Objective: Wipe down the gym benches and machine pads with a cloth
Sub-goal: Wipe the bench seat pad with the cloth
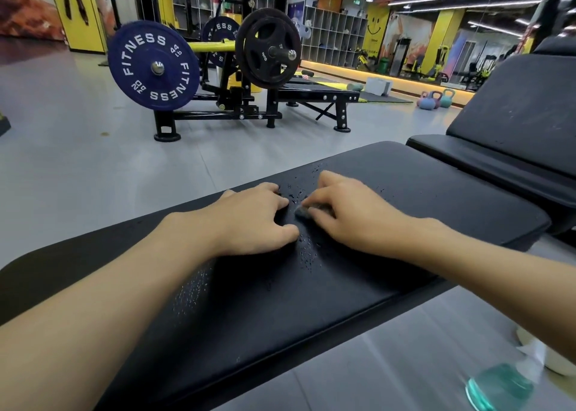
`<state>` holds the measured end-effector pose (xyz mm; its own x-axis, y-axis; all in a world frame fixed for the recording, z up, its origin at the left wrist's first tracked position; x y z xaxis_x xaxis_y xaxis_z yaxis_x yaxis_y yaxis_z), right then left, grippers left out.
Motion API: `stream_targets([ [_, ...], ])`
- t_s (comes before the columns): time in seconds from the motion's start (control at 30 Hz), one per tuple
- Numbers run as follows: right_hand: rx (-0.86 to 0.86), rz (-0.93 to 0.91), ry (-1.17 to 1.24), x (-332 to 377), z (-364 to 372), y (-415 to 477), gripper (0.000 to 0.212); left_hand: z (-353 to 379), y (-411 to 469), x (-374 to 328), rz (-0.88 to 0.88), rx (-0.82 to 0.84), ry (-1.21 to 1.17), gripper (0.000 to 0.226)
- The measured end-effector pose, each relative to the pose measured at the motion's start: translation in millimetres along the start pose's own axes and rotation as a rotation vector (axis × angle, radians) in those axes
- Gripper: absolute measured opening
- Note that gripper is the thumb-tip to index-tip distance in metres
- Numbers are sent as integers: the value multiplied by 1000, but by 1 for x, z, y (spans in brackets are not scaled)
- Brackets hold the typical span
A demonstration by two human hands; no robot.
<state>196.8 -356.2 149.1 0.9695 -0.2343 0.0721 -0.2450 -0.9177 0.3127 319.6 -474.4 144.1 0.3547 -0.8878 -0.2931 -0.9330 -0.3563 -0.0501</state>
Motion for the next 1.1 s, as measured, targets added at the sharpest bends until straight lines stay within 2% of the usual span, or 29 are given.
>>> stream_targets([
  [0.07, -8, 74, -45, -21, -6, 11, 23, -1, 0, -1, -37, 13, -1, 73],
  [0.17, -106, 322, -125, -50, -8, 28, 24, -2, 1, 0, -25, 30, -29, 62],
  [0.23, -129, 266, -109, -36, 2, 30, 26, -5, 0, 0, -17, 42, -59, 73],
  [0.3, -45, 70, -36, -12, 7, 21, 28, -6, 0, 1, -17, 47, -79, 77],
  [0.37, 19, 15, -39, -17, 3, 23, 28, -6, 1, 2, -15, 48, -82, 76],
  [0.5, -100, 332, -98, -64, -3, 47, 19, -7, 3, 5, -3, 35, -74, 65],
  [0.53, -119, 327, -90, -58, 1, 49, 18, -6, 3, 5, 1, 31, -69, 64],
  [0.67, -30, 46, 37, -18, 13, 42, 19, -6, 7, 8, 18, 35, -64, 62],
  [0.7, -18, 64, 12, -27, 10, 45, 19, -6, 7, 9, 20, 40, -56, 64],
  [0.83, -122, 353, -122, -70, 6, 69, 21, -4, 5, 9, 0, 48, -29, 75],
  [0.9, -111, 277, -146, -50, 15, 72, 23, -4, 4, 8, 3, 43, -22, 70],
  [0.97, -22, 103, -71, -24, 21, 63, 26, -4, 5, 8, 12, 34, -22, 64],
  [1.0, 18, 78, -50, -24, 18, 61, 25, -4, 5, 8, 14, 36, -26, 64],
  [1.03, 25, 110, -42, -34, 14, 64, 25, -3, 5, 9, 11, 43, -29, 66],
  [1.1, -48, 286, -62, -65, 8, 76, 28, -2, 5, 10, 1, 56, -30, 71],
])
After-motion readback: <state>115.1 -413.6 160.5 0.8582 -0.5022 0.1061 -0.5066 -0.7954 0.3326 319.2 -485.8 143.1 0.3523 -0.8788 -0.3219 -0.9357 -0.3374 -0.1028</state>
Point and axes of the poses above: each hand's wrist, its own y-axis towards the middle knuckle, its own z-axis out of the palm, x = y × z, the point moved 2 cm from there along y, towards the middle knuckle, and after that the axes turned 5 degrees about -y, right-handed, at the moved point
